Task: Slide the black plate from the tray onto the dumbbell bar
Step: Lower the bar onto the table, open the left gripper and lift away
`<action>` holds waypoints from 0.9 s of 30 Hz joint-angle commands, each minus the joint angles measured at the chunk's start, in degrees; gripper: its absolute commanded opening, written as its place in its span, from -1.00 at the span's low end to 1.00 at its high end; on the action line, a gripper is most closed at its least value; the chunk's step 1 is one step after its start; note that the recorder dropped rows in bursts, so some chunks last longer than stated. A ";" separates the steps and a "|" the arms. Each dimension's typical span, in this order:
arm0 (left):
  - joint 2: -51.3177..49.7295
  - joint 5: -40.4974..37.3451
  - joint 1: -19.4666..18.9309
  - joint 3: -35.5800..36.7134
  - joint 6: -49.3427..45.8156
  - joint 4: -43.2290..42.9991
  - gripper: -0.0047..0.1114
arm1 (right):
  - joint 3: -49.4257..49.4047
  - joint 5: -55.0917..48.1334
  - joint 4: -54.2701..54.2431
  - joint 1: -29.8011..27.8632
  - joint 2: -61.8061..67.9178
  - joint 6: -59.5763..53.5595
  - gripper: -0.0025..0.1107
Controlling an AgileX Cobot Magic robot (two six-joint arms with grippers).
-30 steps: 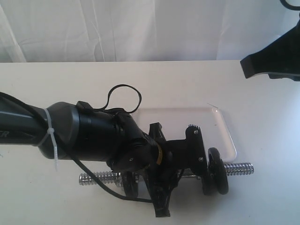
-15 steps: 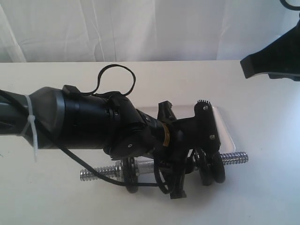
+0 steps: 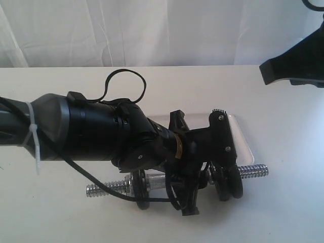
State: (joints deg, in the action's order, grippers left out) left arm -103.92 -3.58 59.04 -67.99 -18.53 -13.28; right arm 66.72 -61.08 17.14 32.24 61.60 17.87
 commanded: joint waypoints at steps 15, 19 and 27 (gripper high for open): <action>12.61 -21.28 0.09 0.01 9.63 -1.37 -0.19 | -0.21 1.72 2.75 -0.25 -0.43 1.05 -0.96; 19.57 -26.96 0.09 0.01 18.96 -1.37 -0.62 | -0.21 3.52 3.34 -0.25 -0.46 1.05 -0.96; 31.83 -32.57 0.09 1.26 34.69 -6.60 -0.92 | -0.21 6.88 4.71 -0.25 -0.46 1.05 -0.96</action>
State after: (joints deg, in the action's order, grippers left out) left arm -75.18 -34.62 59.04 -67.61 11.01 -17.80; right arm 66.72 -55.13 21.08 32.24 61.60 18.66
